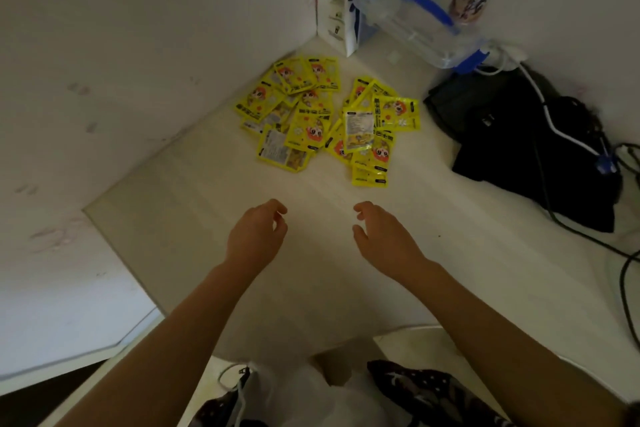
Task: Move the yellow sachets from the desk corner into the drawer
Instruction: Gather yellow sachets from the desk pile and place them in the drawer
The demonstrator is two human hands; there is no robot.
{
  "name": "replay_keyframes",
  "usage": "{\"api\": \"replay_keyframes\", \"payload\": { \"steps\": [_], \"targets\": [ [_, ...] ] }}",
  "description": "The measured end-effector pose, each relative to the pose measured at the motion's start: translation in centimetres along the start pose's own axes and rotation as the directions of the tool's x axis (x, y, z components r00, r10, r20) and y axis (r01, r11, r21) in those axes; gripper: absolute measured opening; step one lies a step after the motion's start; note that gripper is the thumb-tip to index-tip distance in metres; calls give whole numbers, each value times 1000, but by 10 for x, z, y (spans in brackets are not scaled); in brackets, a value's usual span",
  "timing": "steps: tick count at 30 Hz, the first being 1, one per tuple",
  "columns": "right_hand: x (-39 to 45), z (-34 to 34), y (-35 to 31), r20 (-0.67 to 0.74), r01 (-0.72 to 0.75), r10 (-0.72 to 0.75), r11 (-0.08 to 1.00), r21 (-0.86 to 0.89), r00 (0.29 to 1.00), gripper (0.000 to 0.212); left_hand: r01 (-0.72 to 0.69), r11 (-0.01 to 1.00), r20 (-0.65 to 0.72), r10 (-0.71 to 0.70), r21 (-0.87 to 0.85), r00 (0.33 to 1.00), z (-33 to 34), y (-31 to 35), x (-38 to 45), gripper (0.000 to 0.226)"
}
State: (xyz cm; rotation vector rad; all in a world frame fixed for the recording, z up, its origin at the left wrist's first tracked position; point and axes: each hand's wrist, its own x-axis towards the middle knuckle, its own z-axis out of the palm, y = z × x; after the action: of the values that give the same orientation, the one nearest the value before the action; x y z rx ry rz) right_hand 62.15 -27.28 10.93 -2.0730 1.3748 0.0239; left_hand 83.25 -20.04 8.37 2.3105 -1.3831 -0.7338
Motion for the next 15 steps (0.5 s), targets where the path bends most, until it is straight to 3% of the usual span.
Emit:
{"api": "replay_keyframes", "payload": {
  "steps": [11,15],
  "targets": [
    [123,-60,17,8,-16,16,1000,16,1000,36,3,999,28,-4,48,1000,-4,45,117,15],
    [168,-72,25,12,-90,90,992,88,996,34,49,997,30,-51,68,998,-2,59,161,28]
  ]
}}
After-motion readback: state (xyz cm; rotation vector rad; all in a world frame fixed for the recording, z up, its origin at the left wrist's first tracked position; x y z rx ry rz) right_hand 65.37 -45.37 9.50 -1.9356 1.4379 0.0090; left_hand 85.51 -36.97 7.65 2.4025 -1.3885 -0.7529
